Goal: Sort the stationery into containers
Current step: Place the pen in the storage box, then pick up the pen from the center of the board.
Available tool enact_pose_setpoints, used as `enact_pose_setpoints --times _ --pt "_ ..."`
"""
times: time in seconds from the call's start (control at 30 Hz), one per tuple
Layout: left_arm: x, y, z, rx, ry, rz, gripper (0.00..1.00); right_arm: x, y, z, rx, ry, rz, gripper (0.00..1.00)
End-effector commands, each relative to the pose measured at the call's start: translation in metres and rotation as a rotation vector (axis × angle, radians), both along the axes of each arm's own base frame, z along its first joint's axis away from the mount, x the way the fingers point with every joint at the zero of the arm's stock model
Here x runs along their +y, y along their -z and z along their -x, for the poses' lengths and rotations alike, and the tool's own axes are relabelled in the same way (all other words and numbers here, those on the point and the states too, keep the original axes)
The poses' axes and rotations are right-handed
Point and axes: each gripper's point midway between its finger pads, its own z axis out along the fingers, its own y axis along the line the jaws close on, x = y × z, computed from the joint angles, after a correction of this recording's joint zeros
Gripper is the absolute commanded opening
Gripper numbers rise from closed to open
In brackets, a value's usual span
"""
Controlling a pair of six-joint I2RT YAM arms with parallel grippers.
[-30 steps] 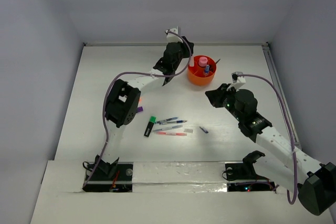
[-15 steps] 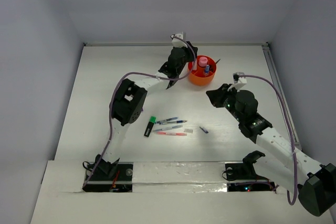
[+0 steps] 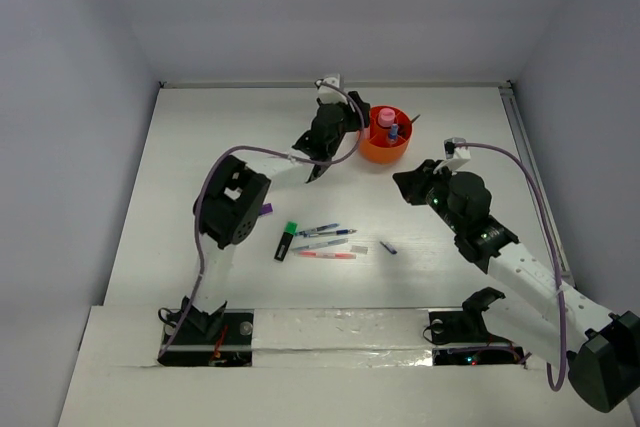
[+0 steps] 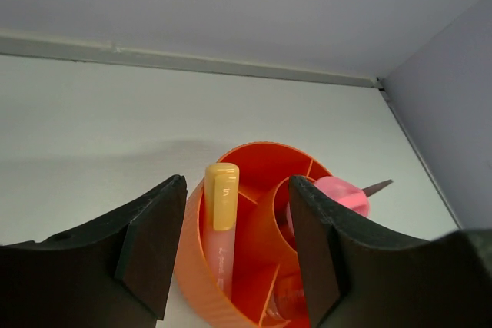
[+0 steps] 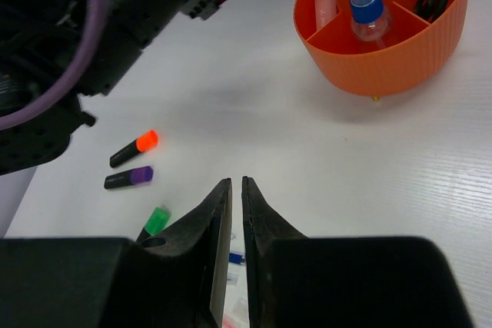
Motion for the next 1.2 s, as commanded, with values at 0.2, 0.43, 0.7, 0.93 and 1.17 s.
enact_pose_setpoints --times 0.2,0.43,0.7,0.93,1.17 --pt "0.071 -0.044 0.113 0.109 -0.02 -0.096 0.13 0.004 -0.015 0.0 -0.041 -0.012 -0.021 0.0" --pt "0.154 0.068 0.235 0.482 -0.092 -0.337 0.0 0.01 -0.014 0.001 -0.029 -0.044 -0.021 0.0" --pt "0.189 0.095 0.269 0.602 -0.162 -0.346 0.48 0.019 -0.011 0.002 -0.016 -0.096 -0.012 0.12" --pt "0.186 0.125 0.27 0.666 -0.139 -0.459 0.51 0.02 -0.008 0.002 -0.006 -0.101 -0.004 0.13" --pt "0.177 0.131 0.26 0.646 -0.112 -0.498 0.48 0.023 -0.006 0.001 0.001 -0.111 -0.001 0.13"
